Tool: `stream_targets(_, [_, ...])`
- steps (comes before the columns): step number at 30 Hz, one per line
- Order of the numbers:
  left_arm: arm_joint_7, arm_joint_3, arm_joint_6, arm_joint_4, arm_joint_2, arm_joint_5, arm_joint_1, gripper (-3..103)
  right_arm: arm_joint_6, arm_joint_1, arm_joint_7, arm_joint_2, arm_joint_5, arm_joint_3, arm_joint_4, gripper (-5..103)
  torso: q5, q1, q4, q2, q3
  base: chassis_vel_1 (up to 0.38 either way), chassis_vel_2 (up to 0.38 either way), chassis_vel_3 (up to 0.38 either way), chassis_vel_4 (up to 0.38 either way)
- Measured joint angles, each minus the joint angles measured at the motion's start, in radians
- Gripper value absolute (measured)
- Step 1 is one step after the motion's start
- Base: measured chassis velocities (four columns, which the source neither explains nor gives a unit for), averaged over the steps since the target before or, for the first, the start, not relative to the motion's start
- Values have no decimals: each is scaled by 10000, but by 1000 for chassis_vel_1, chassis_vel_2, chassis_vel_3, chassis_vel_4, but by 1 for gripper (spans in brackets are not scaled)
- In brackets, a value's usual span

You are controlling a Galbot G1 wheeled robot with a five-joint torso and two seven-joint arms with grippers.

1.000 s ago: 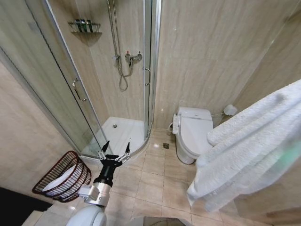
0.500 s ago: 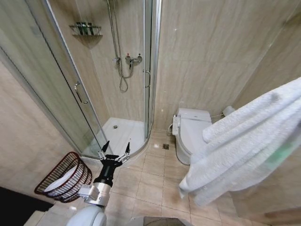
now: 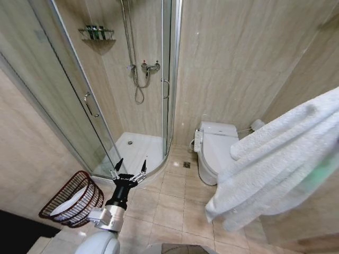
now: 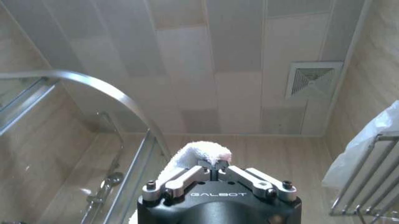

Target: Discard the used towel into the hamper.

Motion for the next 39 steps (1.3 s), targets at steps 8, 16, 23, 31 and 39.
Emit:
stream_targets(8, [0, 0, 0, 0, 0, 0, 0, 100, 96, -19, 329, -9, 232, 6, 105, 2, 0, -15, 0, -34, -18, 35, 40, 31, 32])
stream_targets(16, [0, 0, 0, 0, 0, 0, 0, 100, 45, -40, 335, 0, 165, 61, 115, 2, 0, -22, 3, -53, -28, 88, 90, 96, 86])
stream_targets(23, [0, 0, 0, 0, 0, 0, 0, 100, 33, -70, 331, 58, 149, 65, 131, 2, 1, -31, 0, -70, -37, 109, 114, 107, 103])
stream_targets(31, [0, 0, 0, 0, 0, 0, 0, 100, 8, -61, 330, 8, 151, 68, 137, 2, 1, -37, 3, -79, -42, 124, 118, 128, 132])
stream_targets(39, [0, 0, 0, 0, 0, 1, 0, 100, -4, -44, 326, -15, 162, 71, 138, 2, 1, -39, 1, -86, -46, 116, 119, 132, 126])
